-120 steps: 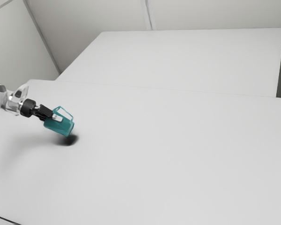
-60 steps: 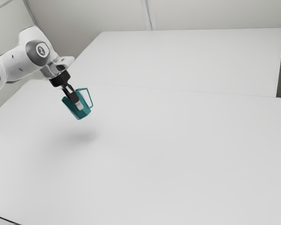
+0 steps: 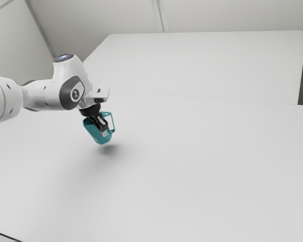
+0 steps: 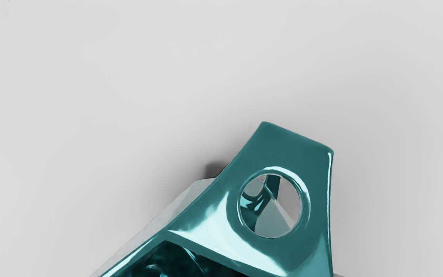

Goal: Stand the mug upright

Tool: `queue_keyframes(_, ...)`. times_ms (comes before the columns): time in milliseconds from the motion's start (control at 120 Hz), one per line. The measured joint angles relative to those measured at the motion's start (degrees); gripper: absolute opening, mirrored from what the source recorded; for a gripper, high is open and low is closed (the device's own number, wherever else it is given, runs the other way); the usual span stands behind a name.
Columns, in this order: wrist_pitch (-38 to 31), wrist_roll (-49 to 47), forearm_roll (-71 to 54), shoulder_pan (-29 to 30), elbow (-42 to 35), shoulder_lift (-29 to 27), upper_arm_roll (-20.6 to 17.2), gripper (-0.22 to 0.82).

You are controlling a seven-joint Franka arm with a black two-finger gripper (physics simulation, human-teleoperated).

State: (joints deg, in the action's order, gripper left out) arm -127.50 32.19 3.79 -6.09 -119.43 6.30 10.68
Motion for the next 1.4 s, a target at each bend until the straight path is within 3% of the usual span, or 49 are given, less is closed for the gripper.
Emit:
queue_keyframes(283,-5.91,-8.26,0.4,-0.69,-3.99,0.62,-2.36,-0.18)
queue_keyframes(658,-7.99,-14.76,0.2,-0.65,-4.11,3.94,-2.84,-0.17)
queue_keyframes(700,-8.08,-15.17,0.33,-0.68,-4.09,4.08,-2.86,-0.13)
queue_keyframes(875,-8.25,-16.28,0.87,-0.92,-4.08,4.02,-2.86,0.24)
queue_keyframes(992,-8.14,-16.83,0.87,-1.1,-4.14,2.98,-2.86,0.39)
queue_keyframes(1242,-3.99,-17.57,0.55,-1.71,-3.48,-3.22,-2.86,0.54)
queue_keyframes(1400,2.53,-17.87,0.4,-1.83,4.17,-3.89,-2.73,0.57)
